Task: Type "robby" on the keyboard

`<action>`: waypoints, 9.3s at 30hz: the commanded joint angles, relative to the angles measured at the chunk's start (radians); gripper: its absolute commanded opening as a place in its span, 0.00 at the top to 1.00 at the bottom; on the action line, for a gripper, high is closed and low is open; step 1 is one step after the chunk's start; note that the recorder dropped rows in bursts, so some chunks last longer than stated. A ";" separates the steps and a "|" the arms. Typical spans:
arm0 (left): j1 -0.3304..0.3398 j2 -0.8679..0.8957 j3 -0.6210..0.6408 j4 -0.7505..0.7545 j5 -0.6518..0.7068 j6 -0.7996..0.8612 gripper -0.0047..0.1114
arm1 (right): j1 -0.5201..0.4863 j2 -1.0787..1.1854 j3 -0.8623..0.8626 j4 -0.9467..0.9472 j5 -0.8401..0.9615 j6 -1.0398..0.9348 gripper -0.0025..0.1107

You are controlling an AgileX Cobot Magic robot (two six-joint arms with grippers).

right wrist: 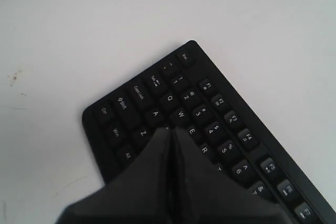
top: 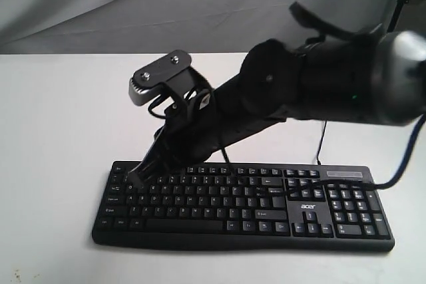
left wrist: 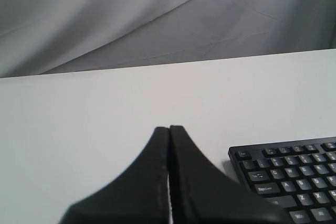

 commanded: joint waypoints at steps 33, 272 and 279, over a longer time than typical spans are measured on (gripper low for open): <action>-0.006 -0.003 0.004 0.005 -0.007 -0.003 0.96 | 0.009 0.232 -0.010 0.063 -0.176 -0.085 0.98; -0.006 -0.003 0.004 0.005 -0.007 -0.003 0.96 | -0.072 -0.706 0.737 -0.032 -0.389 0.006 0.98; -0.006 -0.003 0.004 0.005 -0.007 -0.003 0.96 | -0.072 -0.865 0.800 -0.032 -0.408 0.006 0.98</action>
